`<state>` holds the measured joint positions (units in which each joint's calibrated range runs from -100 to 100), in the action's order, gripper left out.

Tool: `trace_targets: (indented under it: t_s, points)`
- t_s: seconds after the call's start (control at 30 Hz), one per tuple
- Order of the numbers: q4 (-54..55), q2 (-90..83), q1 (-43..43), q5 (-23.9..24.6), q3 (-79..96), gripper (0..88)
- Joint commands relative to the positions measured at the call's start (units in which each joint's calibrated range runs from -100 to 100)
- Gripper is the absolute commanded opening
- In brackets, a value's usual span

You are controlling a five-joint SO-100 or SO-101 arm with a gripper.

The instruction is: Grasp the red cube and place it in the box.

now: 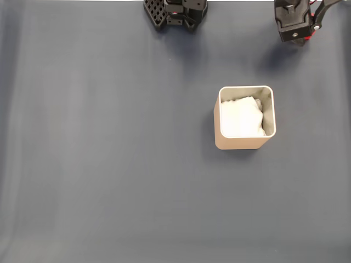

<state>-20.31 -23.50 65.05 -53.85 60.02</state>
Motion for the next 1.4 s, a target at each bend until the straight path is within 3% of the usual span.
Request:
trace_targets:
  t_s: [0.0,0.1,0.33,0.57,1.17,1.37]
  points:
    - [0.8,-0.1,0.0,0.6,-0.2,39.4]
    - [0.7,-0.1,0.0,0.6,-0.2,36.1]
    - [0.1,0.1,0.4,0.2,-0.2,15.3]
    - [-3.8,0.6,0.8,-1.1,-1.0,3.3]
    - [-7.2,-0.3,0.6,-1.4,-1.7,0.3]
    - [-15.4,-1.2,0.4,-0.1,-7.9,0.3]
